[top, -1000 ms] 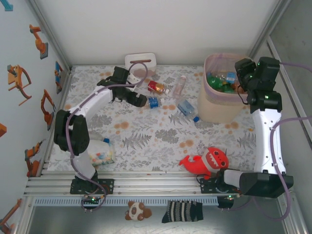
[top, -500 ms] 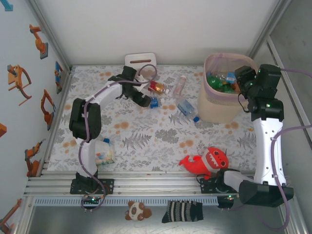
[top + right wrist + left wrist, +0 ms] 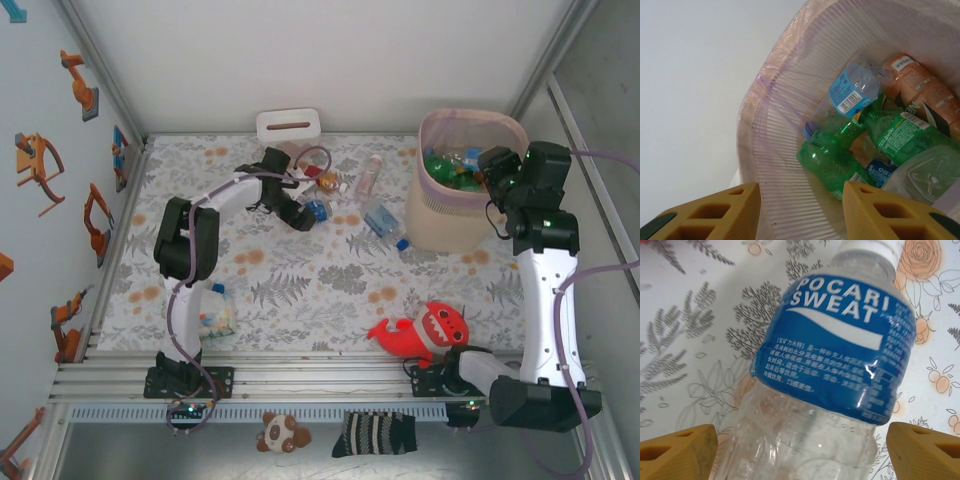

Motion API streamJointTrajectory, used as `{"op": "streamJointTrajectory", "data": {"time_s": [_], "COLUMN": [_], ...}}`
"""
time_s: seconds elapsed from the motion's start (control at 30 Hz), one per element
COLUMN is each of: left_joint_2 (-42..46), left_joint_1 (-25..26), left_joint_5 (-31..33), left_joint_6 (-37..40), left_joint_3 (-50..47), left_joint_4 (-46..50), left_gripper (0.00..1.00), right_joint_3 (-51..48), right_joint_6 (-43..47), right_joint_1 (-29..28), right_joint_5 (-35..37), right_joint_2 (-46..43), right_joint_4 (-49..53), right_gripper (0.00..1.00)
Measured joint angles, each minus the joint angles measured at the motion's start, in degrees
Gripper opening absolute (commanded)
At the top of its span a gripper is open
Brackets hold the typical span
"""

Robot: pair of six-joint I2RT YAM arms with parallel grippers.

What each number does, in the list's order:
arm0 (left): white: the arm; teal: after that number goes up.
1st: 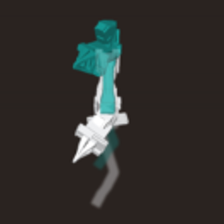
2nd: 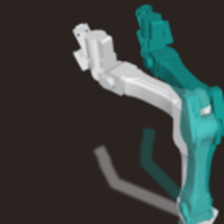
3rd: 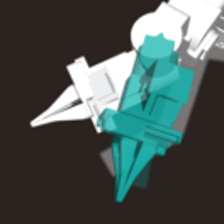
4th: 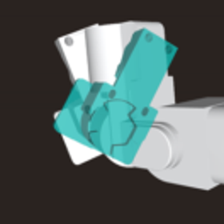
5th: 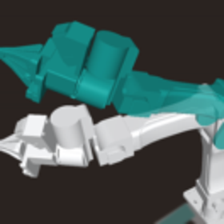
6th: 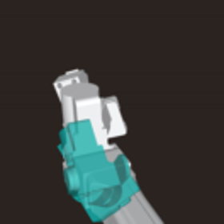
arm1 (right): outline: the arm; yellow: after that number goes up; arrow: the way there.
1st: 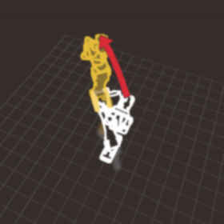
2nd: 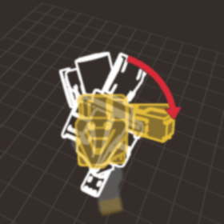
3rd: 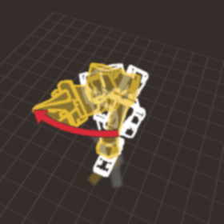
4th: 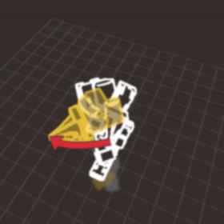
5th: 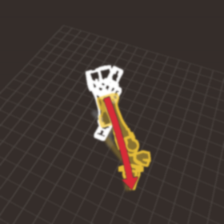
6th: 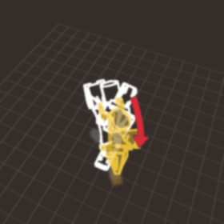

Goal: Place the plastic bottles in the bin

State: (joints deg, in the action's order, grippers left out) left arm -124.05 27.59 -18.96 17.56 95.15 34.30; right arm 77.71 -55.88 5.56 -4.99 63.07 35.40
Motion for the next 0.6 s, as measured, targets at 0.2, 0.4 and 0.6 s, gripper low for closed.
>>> {"op": "streamJointTrajectory", "data": {"time_s": [0.2,0.4,0.6], "left_joint_2": [0.0,0.2,1.2], "left_joint_1": [0.9,1.7,1.7], "left_joint_5": [0.6,2.1,2.7], "left_joint_6": [-1.0,-1.7,-2.3], "left_joint_3": [-2.2,-3.3,-4.9], "left_joint_4": [0.1,0.0,-0.4], "left_gripper": [0.80,0.73,0.63], "right_joint_3": [-0.8,-0.9,-1.9], "right_joint_6": [0.0,0.0,-0.1], "right_joint_1": [0.0,0.0,0.0], "right_joint_5": [-0.2,-0.3,-0.4], "right_joint_2": [0.0,0.0,0.0], "right_joint_4": [0.0,0.0,0.0], "right_gripper": [0.46,0.46,0.46]}}
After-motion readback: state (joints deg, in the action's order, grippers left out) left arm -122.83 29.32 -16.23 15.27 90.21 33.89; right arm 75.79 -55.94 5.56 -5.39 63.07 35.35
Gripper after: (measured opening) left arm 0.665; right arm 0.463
